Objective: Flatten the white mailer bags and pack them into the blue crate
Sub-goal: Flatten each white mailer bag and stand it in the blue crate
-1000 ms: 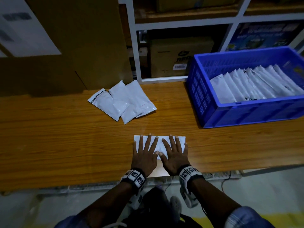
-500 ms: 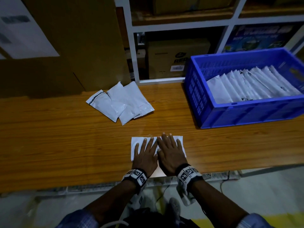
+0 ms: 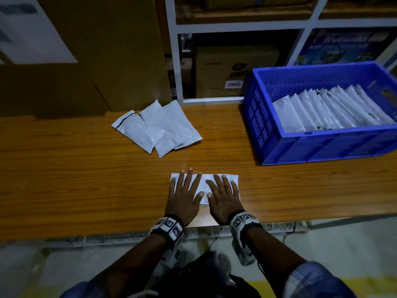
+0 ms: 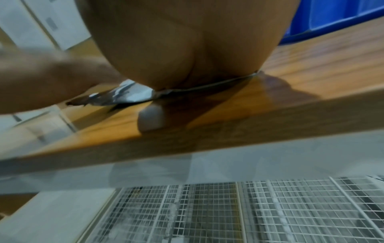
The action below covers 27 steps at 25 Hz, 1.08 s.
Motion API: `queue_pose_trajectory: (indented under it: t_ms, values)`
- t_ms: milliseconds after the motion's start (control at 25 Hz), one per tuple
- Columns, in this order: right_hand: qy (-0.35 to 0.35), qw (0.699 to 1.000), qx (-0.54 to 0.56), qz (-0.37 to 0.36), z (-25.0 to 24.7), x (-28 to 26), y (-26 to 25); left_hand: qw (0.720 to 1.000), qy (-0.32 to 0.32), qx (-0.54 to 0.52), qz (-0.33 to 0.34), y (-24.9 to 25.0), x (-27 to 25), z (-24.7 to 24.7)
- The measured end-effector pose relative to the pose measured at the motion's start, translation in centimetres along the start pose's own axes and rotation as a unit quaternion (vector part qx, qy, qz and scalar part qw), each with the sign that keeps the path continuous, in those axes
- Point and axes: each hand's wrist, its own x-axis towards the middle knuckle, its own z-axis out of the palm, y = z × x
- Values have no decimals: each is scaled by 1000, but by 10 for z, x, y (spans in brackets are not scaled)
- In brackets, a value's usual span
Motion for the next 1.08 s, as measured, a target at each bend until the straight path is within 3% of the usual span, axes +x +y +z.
queue_pose_trajectory:
  t_ms: [320, 440, 760, 920, 1080]
  values:
    - [-14, 999, 44, 5, -19, -1, -5, 999, -7, -25, -27, -10, -3, 20]
    - [14, 1000, -2, -14, -18, -3, -8, 999, -10, -26, -30, -9, -1, 18]
    - [-10, 999, -52, -11, 0, 3, -6, 1000, 3, -10, -12, -7, -2, 17]
    - [-22, 999, -29, -10, -4, 5, -4, 999, 1, 32, 16, 6, -1, 6]
    - [-23, 999, 34, -19, -15, 4, -2, 999, -47, 4, -17, 5, -2, 11]
